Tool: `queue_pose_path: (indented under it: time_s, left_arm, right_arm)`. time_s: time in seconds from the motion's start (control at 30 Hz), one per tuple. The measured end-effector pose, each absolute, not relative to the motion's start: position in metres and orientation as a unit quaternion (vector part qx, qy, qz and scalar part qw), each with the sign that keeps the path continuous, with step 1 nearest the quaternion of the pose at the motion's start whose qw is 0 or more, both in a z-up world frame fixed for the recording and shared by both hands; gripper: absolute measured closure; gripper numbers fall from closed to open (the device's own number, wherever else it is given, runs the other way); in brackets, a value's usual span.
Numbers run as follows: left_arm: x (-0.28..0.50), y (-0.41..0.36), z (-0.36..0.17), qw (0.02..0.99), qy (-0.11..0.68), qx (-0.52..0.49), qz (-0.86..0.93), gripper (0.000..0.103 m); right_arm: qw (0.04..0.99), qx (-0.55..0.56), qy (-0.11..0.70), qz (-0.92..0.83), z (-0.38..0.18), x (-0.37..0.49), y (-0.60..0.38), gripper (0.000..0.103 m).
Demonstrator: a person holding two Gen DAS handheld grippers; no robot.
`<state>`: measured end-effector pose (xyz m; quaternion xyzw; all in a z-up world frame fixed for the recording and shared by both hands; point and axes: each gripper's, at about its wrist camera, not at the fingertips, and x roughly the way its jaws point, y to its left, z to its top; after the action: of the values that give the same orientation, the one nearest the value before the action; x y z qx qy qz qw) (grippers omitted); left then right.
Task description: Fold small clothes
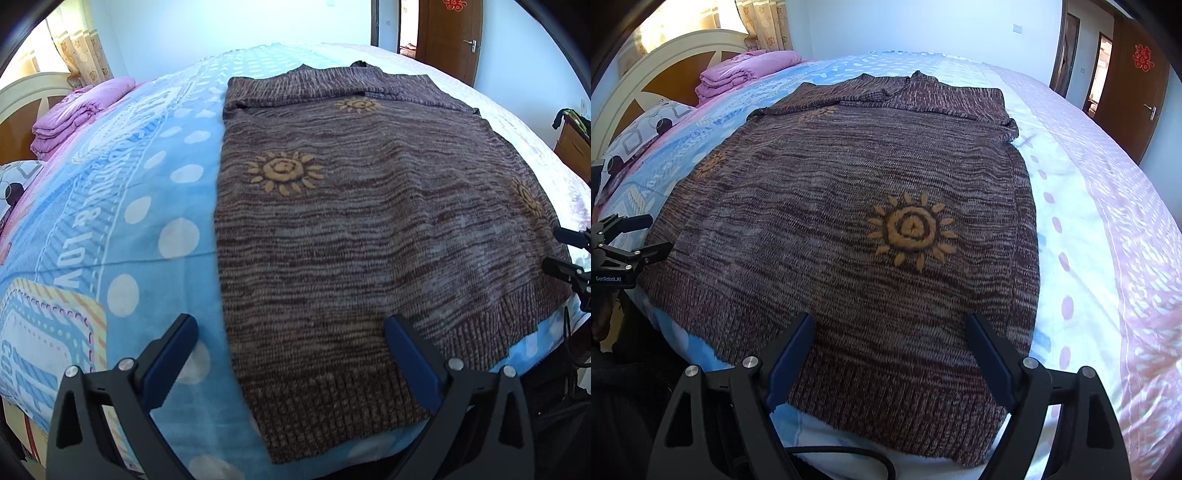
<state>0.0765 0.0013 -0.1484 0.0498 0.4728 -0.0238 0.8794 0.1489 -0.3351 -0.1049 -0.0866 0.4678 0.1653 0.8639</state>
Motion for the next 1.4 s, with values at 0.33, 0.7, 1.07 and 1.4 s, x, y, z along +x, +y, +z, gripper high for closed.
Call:
queue_pose_path:
  time_s: [0.33,0.7,1.07,1.4]
  left_arm:
    - [0.057,0.010,-0.151,0.872,0.487,0.021,-0.036,0.001]
    - [0.043,0.037,-0.147,0.869,0.487,-0.068,-0.061,0.014]
    - [0.041,0.036,-0.143,0.870,0.484,-0.072,-0.056,0.042]
    - [0.042,0.029,-0.145,0.868,0.487,-0.067,-0.072,0.066]
  right_arm:
    - [0.859,-0.085,0.477,0.167,-0.107,0.132,-0.342,0.019]
    - [0.860,-0.077,0.477,0.164,-0.106,0.122,-0.353,0.019]
    - [0.861,-0.077,0.475,0.164,-0.107,0.122,-0.352,0.018]
    - [0.865,-0.072,0.469,0.164,-0.103,0.121,-0.356,0.018]
